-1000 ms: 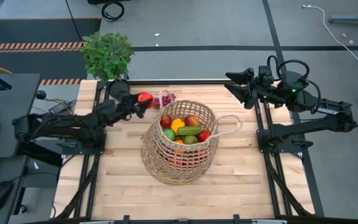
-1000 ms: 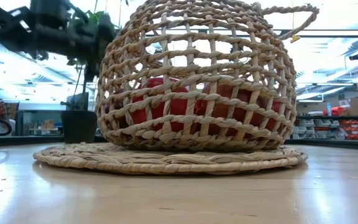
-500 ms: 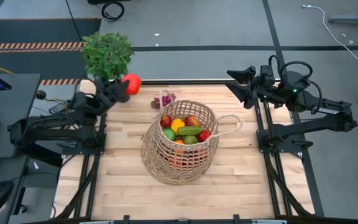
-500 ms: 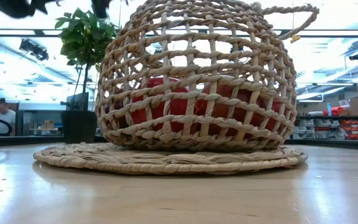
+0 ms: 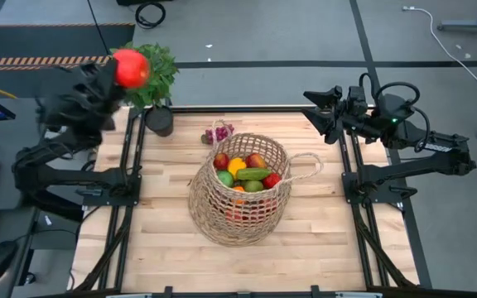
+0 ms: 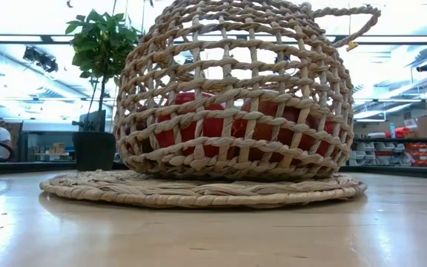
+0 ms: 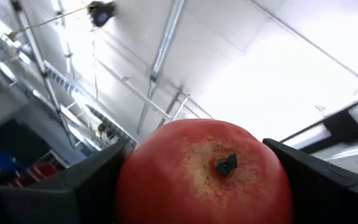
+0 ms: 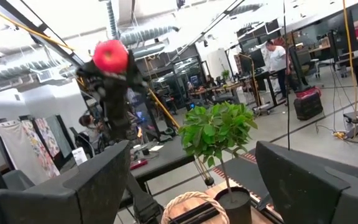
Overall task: Build produce basket
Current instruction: Put the red apple into the brown basket
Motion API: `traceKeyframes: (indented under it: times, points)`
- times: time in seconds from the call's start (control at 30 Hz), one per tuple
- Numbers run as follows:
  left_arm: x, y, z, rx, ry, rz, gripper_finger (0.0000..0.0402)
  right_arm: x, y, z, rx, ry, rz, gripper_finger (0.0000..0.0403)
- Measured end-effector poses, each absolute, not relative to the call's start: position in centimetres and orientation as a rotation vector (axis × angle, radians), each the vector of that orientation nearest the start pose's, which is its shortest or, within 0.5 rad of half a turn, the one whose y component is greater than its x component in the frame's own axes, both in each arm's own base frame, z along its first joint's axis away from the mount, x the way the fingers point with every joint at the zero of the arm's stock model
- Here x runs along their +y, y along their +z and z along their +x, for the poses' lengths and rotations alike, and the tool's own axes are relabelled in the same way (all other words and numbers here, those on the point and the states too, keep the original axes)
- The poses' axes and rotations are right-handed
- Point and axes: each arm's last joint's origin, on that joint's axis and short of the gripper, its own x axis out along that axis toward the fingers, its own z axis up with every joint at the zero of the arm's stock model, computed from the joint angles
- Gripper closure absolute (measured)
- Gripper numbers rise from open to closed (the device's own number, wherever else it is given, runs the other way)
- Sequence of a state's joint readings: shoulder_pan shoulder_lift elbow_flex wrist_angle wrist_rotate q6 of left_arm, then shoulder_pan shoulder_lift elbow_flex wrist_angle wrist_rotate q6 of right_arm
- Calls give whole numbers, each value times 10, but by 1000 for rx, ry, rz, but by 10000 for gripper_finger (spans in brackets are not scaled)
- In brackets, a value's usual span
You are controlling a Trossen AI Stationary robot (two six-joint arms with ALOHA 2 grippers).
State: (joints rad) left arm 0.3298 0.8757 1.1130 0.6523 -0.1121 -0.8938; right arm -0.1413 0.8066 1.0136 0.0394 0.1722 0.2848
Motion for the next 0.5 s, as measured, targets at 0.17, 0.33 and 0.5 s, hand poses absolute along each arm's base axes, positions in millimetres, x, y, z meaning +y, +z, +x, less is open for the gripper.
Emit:
traceKeyframes:
  times: [0.17, 0.33, 0.5]
  points:
    - [43, 537, 122, -985, -37, -629, 51, -27, 427, 156, -292, -274, 287, 54]
    - [42, 554, 127, -960, -108, -586, 51, -25, 427, 156, -289, -248, 293, 54]
    - [41, 559, 138, -869, -230, -457, 51, -23, 427, 157, -287, -235, 294, 54]
